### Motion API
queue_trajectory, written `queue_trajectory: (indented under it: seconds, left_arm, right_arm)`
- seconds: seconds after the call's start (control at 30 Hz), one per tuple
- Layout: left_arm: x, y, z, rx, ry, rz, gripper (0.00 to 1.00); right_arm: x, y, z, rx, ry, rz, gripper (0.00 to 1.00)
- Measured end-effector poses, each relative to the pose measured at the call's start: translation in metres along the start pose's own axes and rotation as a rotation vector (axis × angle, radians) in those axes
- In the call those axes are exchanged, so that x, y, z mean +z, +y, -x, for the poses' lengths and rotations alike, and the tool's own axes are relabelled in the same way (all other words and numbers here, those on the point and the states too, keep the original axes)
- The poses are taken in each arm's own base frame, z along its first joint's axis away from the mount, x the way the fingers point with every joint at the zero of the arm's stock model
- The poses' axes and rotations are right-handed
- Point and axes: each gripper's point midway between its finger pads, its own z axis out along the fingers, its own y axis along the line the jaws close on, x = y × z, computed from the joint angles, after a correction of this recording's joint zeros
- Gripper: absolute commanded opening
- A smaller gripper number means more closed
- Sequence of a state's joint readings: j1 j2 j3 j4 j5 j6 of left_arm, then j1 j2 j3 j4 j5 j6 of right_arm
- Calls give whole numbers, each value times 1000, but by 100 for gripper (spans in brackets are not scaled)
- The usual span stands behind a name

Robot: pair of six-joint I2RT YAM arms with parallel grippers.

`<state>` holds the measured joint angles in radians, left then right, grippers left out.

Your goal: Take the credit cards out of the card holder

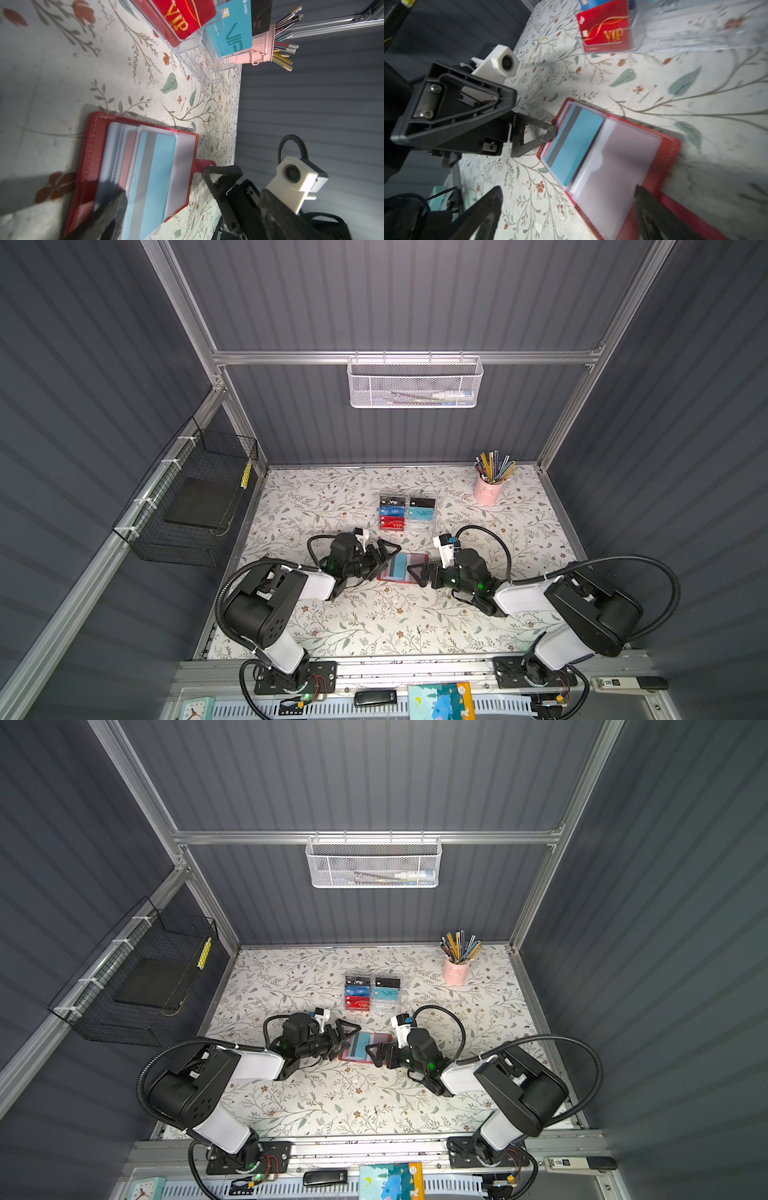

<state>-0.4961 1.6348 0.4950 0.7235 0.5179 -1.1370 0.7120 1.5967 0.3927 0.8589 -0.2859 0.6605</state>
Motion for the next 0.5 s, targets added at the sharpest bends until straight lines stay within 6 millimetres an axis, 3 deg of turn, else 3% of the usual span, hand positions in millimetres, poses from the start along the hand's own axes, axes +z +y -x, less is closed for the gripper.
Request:
queue_trajectory:
  seconds: [0.13, 0.5]
  left_arm:
    - [0, 0, 0, 2, -2, -4, 100]
    - [-1, 0, -1, 0, -8, -16, 100]
  right_arm:
    - [13, 0, -16, 50, 42, 67, 96]
    - [21, 14, -14, 90, 13, 202, 95]
